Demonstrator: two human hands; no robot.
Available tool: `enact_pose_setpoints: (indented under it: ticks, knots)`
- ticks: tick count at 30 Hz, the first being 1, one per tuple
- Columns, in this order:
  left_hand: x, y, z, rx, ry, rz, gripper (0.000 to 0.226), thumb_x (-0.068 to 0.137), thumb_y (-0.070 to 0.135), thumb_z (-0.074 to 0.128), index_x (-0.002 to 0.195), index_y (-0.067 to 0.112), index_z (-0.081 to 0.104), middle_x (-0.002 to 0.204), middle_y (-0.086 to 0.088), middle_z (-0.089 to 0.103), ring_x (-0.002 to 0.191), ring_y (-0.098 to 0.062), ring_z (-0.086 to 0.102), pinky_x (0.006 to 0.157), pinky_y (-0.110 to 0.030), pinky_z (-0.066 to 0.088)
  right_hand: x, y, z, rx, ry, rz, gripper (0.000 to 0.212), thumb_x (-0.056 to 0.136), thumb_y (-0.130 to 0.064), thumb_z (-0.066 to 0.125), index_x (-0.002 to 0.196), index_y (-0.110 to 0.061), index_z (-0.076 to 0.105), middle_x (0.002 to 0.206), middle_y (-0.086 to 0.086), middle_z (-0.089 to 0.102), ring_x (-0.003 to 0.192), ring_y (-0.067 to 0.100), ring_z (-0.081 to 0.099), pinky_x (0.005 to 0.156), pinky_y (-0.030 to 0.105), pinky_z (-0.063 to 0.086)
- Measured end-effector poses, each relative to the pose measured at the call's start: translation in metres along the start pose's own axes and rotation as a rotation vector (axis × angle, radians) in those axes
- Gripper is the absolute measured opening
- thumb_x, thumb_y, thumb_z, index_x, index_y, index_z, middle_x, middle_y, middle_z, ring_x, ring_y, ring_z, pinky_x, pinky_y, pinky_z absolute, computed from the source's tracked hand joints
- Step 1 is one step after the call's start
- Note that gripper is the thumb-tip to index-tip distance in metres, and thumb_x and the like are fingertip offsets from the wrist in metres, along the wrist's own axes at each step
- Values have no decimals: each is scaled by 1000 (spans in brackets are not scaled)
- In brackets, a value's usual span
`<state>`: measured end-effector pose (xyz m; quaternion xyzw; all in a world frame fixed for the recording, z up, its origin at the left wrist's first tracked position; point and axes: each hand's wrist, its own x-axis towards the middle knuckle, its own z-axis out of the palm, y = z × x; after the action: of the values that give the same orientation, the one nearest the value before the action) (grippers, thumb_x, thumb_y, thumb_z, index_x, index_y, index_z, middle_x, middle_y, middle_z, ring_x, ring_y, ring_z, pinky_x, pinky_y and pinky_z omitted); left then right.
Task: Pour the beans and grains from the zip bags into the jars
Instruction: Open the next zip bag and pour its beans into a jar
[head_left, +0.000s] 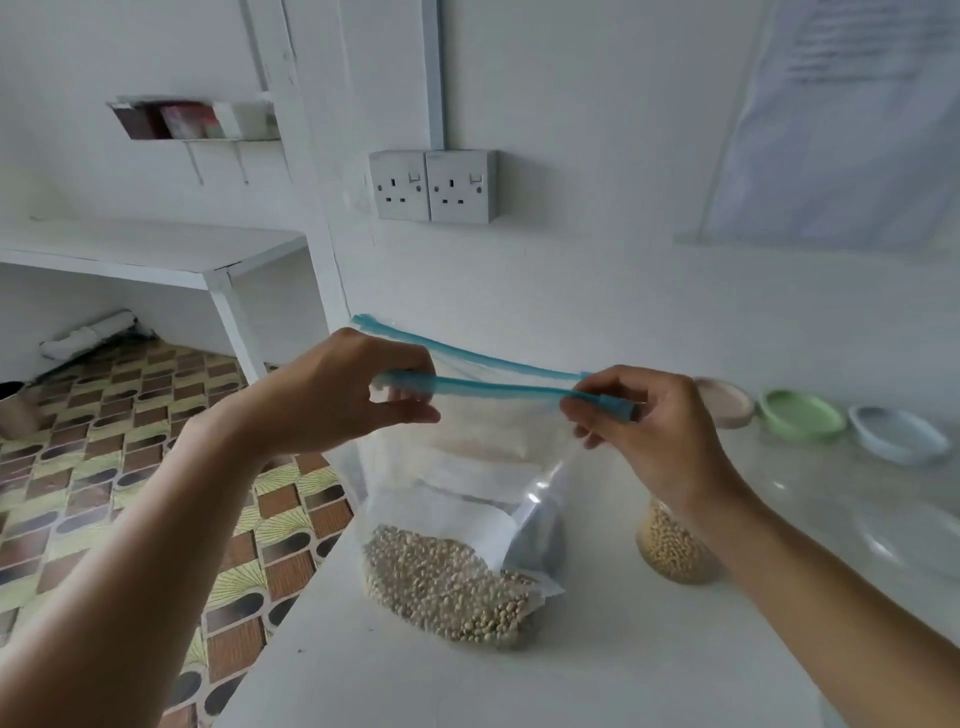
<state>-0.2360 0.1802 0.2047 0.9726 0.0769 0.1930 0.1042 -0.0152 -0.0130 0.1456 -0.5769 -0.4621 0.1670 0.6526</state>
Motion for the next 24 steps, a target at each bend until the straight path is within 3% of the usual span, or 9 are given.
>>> enact_pose_setpoints:
  ticks: [5, 8, 11, 16, 18, 20, 24]
  knots:
    - [12, 21, 2, -21, 106, -12, 33, 79, 59, 71, 88, 27, 72, 77, 17, 69, 74, -8, 66, 68, -23, 52, -13, -7, -16, 153, 136, -44, 14, 69, -14, 84, 81, -11, 78, 73, 13, 73, 63, 22, 65, 61, 28, 54]
    - [16, 35, -2, -48, 142, -7, 39, 77, 68, 67, 88, 31, 73, 81, 18, 72, 70, -12, 69, 67, -31, 55, -20, -17, -30, 151, 140, -87, 11, 74, -7, 84, 82, -8, 78, 75, 14, 73, 64, 22, 64, 61, 27, 53]
    - [25, 55, 2, -79, 158, -20, 43, 73, 71, 63, 87, 32, 73, 84, 19, 71, 72, -10, 68, 68, -31, 55, -20, -27, -51, 168, 149, -119, 11, 77, -1, 83, 84, -7, 77, 74, 8, 72, 64, 18, 62, 63, 26, 52]
    - [47, 85, 26, -116, 115, -39, 55, 69, 82, 61, 86, 30, 72, 80, 17, 72, 74, -11, 70, 73, -35, 59, -22, -30, -89, 187, 154, -53, 12, 79, -4, 82, 89, -5, 76, 76, 7, 72, 66, 17, 62, 67, 29, 54]
    - [54, 96, 37, -140, 104, -55, 49, 71, 77, 65, 87, 32, 71, 80, 14, 73, 74, -13, 71, 75, -37, 59, -29, -28, -104, 193, 176, -19, 18, 76, -10, 84, 90, -4, 75, 76, 8, 73, 67, 17, 63, 68, 28, 56]
    - [60, 107, 44, -140, 52, -68, 41, 74, 71, 71, 94, 35, 67, 83, 15, 74, 78, -9, 71, 80, -35, 60, -36, -24, -120, 198, 200, 9, 26, 71, -16, 85, 91, -4, 73, 79, 10, 75, 71, 21, 67, 71, 30, 58]
    - [75, 135, 47, -147, -76, -69, 53, 69, 72, 69, 112, 43, 58, 102, 24, 71, 98, 6, 65, 88, -20, 50, -48, -18, -139, 215, 209, 59, 30, 69, -19, 84, 91, -4, 70, 85, 16, 77, 75, 25, 71, 72, 32, 57]
